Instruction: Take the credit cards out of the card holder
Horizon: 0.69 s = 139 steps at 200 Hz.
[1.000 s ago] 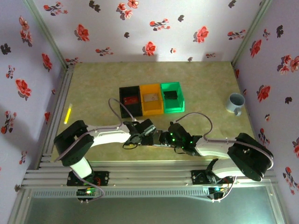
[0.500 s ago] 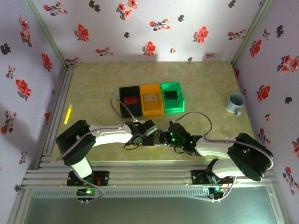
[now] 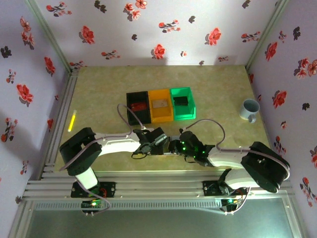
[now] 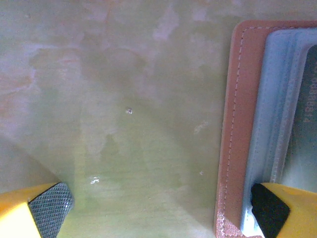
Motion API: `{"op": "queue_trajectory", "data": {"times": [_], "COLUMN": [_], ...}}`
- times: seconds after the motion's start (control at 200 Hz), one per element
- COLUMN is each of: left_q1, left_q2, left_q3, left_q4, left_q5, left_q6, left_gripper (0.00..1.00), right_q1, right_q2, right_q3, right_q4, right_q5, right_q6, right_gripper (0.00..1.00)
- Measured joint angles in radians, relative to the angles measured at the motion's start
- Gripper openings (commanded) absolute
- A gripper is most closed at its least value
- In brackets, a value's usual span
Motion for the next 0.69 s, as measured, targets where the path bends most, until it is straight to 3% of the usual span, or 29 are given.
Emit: {"op": "queue_trajectory", "data": {"times": [0.255,0.695], "left_q1": [0.000,0.000], "left_q2": [0.000,0.000], "left_q3": [0.001,0.002], "left_q4": [-0.001,-0.001], "left_q5": [0.000,0.000], "left_q6": [0.000,-0.003], "left_gripper": [1.00,1.00], "right_q1": [0.001,0.002], "right_q2": [-0.045,-0.079], "right_q3": [-0.003,-0.005], "right_q4": [-0.001,-0.038], "right_q5": [-0.015,-0.017], "right_q6": [-0.011,-0.027], "right_gripper": [0.00,0.00]}}
